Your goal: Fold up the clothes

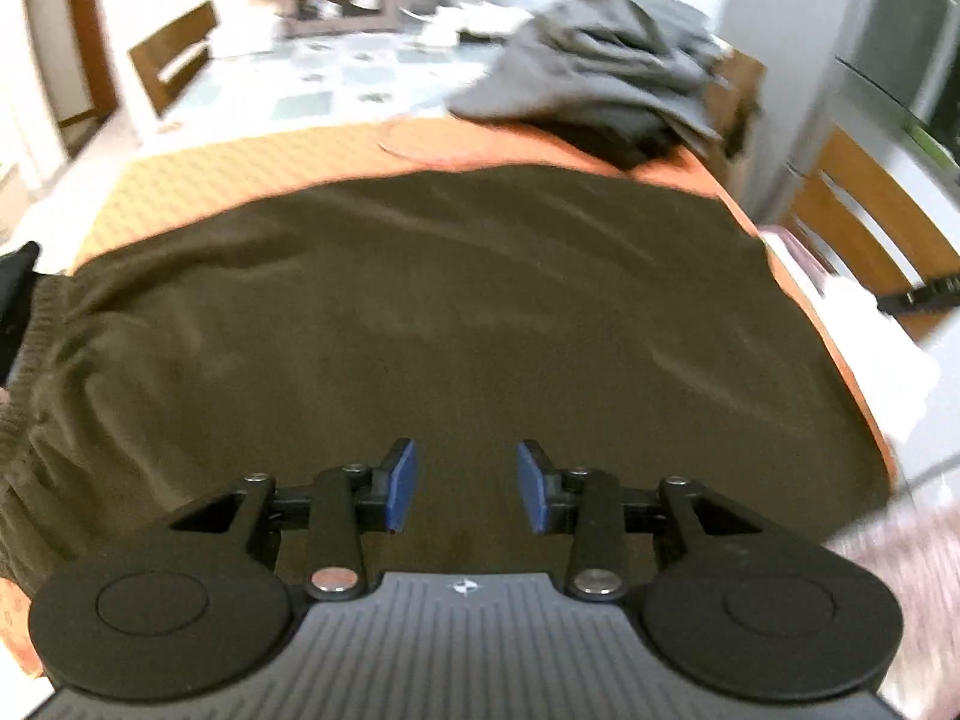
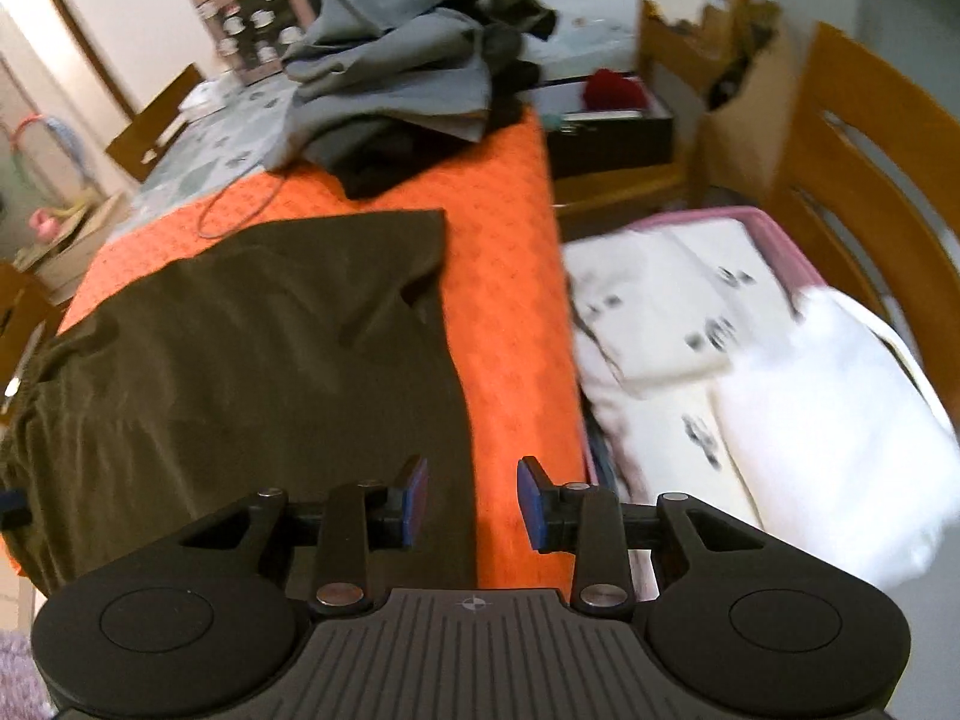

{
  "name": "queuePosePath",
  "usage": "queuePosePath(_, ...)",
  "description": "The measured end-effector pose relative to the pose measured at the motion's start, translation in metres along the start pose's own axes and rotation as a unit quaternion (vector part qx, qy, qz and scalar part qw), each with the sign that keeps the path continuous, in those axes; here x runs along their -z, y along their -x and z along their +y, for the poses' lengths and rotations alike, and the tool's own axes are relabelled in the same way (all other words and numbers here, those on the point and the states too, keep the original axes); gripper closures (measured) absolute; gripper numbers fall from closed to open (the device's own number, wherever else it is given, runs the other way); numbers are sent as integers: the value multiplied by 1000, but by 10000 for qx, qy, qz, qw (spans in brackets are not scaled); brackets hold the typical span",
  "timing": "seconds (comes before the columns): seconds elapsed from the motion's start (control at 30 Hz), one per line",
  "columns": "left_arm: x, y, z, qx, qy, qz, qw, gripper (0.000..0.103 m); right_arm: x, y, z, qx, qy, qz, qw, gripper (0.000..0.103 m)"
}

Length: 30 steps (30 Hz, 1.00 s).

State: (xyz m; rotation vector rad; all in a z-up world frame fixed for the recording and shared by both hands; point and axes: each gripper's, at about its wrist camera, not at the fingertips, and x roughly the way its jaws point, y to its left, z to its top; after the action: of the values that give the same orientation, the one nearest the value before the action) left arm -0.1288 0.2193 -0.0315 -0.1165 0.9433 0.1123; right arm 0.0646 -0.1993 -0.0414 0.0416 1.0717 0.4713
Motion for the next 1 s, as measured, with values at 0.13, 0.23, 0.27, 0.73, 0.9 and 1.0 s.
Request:
queuePosePath(0.13,-33,-16,-4,-266,222,-57,9994,61,-39,-24,-13,-406,107,42,9991,67)
queuePosePath(0.23,-54,-31,-5,-427,260,-71,9987,59,-67,-38,-19,-658,56,4,9978,67)
queuePosePath(0.27,-62,-38,-5,-435,275,-63,9987,59,-76,-44,-22,-733,0,-18,9973,67)
queuePosePath(0.73,-164,-150,26,-381,114,128,9991,45,-145,-136,-42,-1350,-934,262,9861,59)
queuePosePath(0.9,-197,-195,26,-186,-81,224,9995,44,-159,-172,-48,-1568,-1218,601,9782,59)
queuePosePath(1.0,-215,-220,21,-19,-211,249,9995,43,-165,-186,-49,-1749,-1307,766,9729,59)
